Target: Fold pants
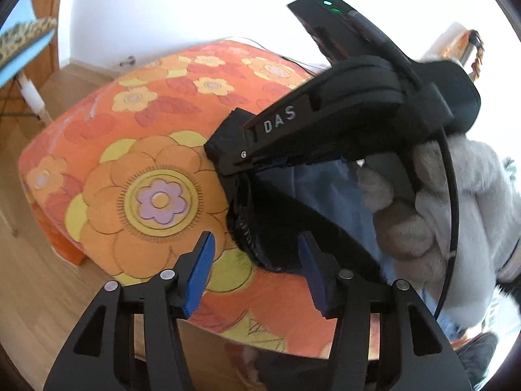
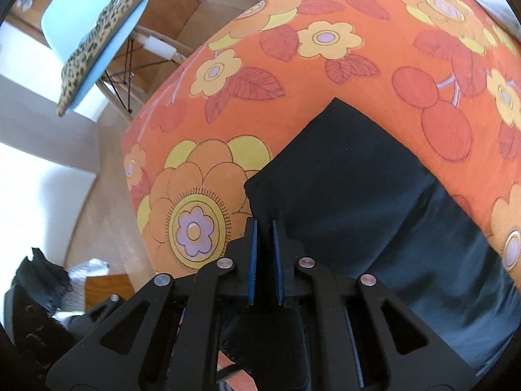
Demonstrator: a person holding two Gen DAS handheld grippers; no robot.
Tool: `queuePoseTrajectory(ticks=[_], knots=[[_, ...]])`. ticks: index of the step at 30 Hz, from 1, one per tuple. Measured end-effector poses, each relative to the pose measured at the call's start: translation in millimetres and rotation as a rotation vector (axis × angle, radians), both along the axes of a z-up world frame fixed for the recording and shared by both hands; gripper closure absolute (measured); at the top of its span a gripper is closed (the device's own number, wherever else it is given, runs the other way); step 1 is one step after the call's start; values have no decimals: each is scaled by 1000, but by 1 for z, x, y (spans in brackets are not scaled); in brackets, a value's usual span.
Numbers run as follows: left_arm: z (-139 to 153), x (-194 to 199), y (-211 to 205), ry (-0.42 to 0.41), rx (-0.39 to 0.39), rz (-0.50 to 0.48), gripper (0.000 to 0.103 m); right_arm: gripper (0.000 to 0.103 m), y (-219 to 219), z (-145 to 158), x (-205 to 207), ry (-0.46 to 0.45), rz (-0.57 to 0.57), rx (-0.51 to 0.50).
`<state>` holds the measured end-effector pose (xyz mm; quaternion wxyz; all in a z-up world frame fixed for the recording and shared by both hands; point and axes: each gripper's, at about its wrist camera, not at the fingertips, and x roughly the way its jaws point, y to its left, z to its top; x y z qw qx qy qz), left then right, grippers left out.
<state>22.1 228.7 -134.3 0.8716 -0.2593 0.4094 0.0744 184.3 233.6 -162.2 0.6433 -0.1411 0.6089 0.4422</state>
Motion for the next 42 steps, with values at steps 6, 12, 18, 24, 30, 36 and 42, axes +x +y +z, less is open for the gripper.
queuePoseTrajectory(ticks=[6, 12, 18, 24, 30, 36, 42], knots=[[-11, 10, 13, 9, -107, 50, 51, 94, -4, -4, 2, 46, -35, 51], [-20, 18, 21, 14, -141, 89, 96, 93, -10, -5, 7, 90, -49, 85], [1, 7, 20, -56, -50, 110, 96, 59, -18, 9, 8, 85, -52, 89], [18, 8, 5, -117, 11, 55, 96, 58, -15, 35, 6, 11, 5, 50], [27, 8, -7, -139, 68, 14, 96, 52, 1, 40, 4, -12, 41, -50], [32, 4, -14, -155, 97, -12, 96, 52, 23, 31, -8, -17, 96, -123], [37, 1, -15, -170, 90, -21, 96, 80, 29, 22, -15, -96, 107, -201]])
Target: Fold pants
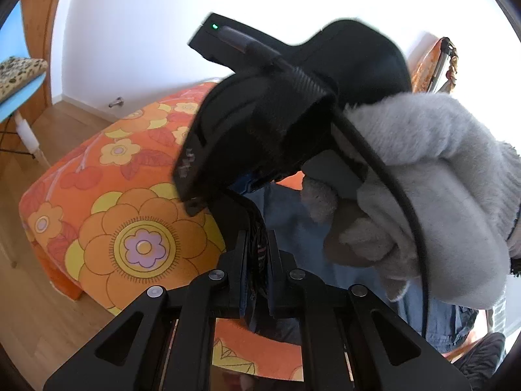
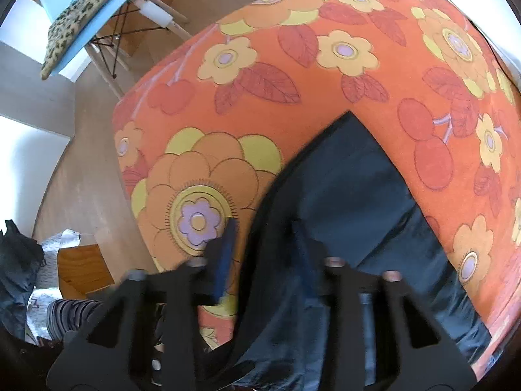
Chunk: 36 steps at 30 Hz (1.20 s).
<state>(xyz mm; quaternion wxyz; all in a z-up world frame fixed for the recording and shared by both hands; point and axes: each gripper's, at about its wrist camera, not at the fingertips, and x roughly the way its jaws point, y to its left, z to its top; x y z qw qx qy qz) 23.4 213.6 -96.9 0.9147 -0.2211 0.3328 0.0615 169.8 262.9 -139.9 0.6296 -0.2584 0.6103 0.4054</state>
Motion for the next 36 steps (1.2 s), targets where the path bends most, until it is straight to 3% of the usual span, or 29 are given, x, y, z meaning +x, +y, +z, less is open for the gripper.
queuePoseTrajectory(ticks=[2, 5, 8, 13, 18, 25, 36], knots=[[4, -3, -2, -13, -2, -8, 96, 90, -6, 3, 6, 15, -20, 25], [13, -3, -7, -41, 15, -26, 96, 94, -18, 15, 11, 27, -41, 76], [26, -5, -14, -74, 38, -45, 96, 95, -30, 32, 13, 15, -49, 131], [49, -7, -20, -134, 11, -77, 96, 96, -52, 63, 19, 26, -108, 236], [81, -8, -48, -190, 37, -144, 96, 97, -89, 106, 16, -21, -154, 327], [112, 0, -96, -236, 78, -259, 96, 98, -167, 162, 15, -99, -244, 425], [149, 16, -210, -302, 103, -497, 96, 99, -322, 215, 10, -224, -427, 512]])
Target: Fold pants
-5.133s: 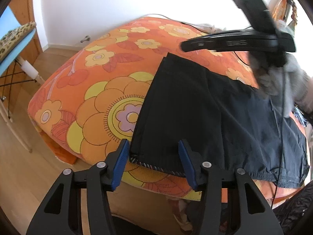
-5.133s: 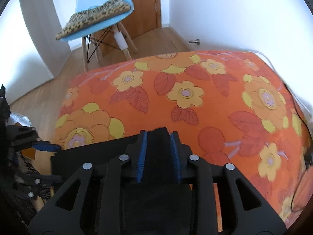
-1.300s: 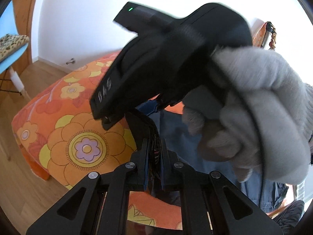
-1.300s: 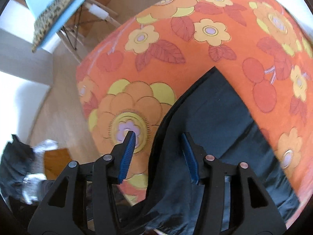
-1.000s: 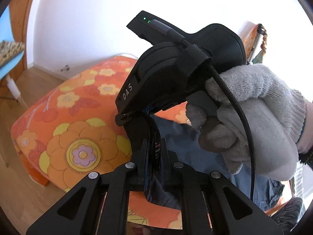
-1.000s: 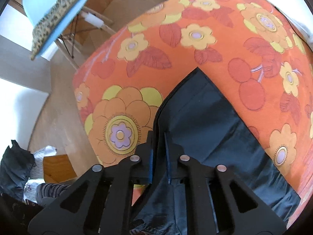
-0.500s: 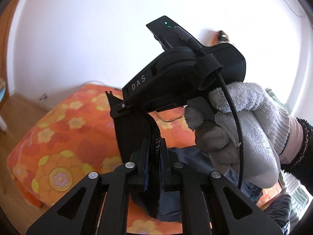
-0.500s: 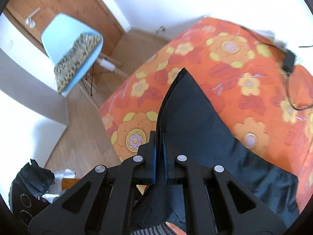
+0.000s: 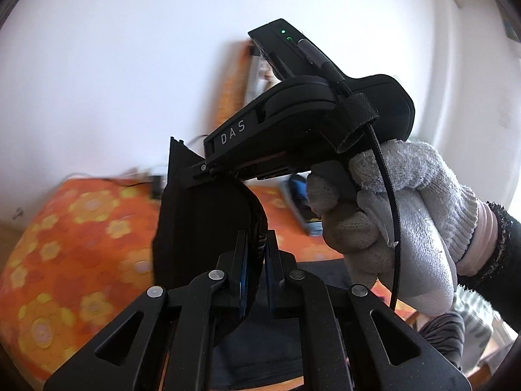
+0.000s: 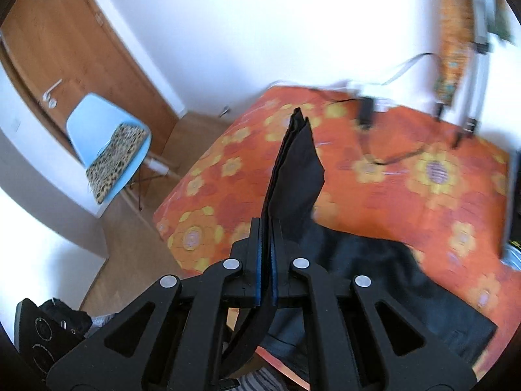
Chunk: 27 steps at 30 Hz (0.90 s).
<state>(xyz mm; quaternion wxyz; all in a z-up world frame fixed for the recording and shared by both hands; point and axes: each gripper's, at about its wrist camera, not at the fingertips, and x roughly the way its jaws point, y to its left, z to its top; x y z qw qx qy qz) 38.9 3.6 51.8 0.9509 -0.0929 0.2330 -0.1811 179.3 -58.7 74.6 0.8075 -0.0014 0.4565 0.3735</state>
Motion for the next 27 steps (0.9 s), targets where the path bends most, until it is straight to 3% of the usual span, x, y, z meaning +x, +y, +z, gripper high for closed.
queuePoseTrajectory(ticks=[6, 11, 19, 25, 27], knots=[[-3, 11, -68, -6, 18, -142, 96, 99, -111, 0, -4, -1, -159, 45], [-22, 21, -124, 40, 23, -266, 96, 99, -194, -21, -8, 33, -284, 82], [-68, 28, -204, 153, 78, -411, 96, 99, -297, -88, -19, 120, -426, 107], [-95, 36, -231, 253, 79, -456, 95, 99, -346, -139, -24, 181, -494, 126], [-99, 34, -230, 285, 79, -470, 89, 99, -356, -156, -21, 211, -504, 146]])
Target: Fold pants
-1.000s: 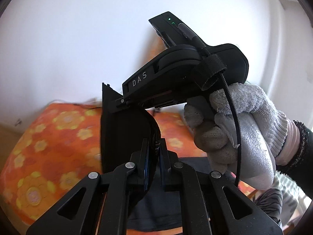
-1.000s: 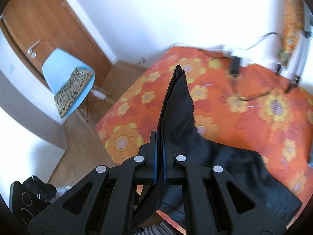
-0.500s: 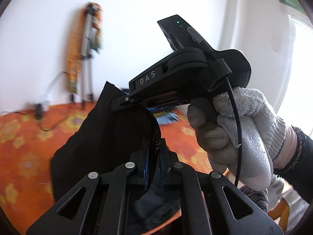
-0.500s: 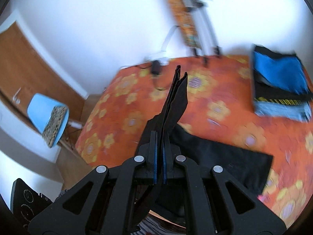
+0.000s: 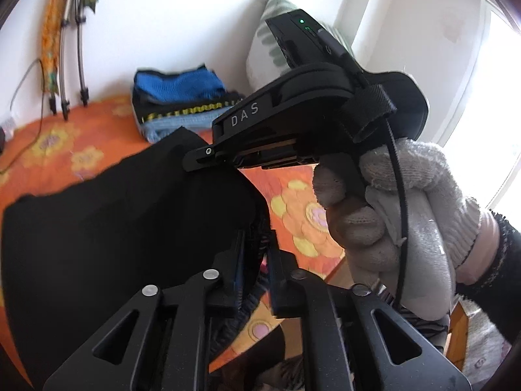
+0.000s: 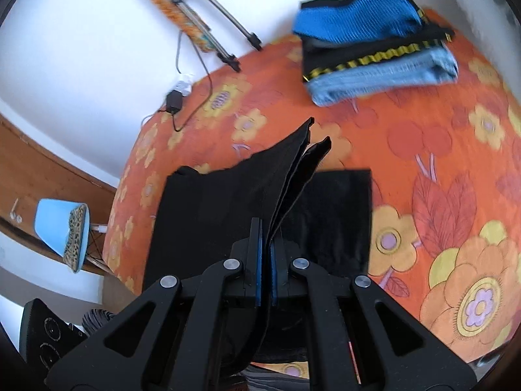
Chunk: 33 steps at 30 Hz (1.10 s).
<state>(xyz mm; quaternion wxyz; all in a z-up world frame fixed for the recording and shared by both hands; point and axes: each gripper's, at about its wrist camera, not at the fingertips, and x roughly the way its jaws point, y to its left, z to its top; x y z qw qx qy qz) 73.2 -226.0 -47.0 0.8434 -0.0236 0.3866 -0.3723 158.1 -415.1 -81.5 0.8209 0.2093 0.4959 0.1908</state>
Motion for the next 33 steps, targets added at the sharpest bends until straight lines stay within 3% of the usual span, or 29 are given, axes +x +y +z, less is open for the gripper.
queuePoseTrajectory(ticks=[6, 13, 18, 21, 27, 33], knots=[[2, -33, 33, 0, 45, -19, 86, 99, -8, -21, 1, 20, -9, 36], [-10, -27, 124, 17, 147, 168, 85, 99, -11, -44, 6, 70, -12, 50], [-32, -6, 156, 33, 245, 242, 84, 90, -9, -57, 6, 129, -2, -44], [-50, -1, 167, 69, 300, 261, 84, 83, -11, -41, 1, 67, -20, -154], [-73, -2, 175, 94, 381, 268, 84, 83, 19, -2, -10, -83, 64, -203], [-79, -2, 183, 92, 339, 280, 84, 80, 99, 10, 2, -149, 245, -188]])
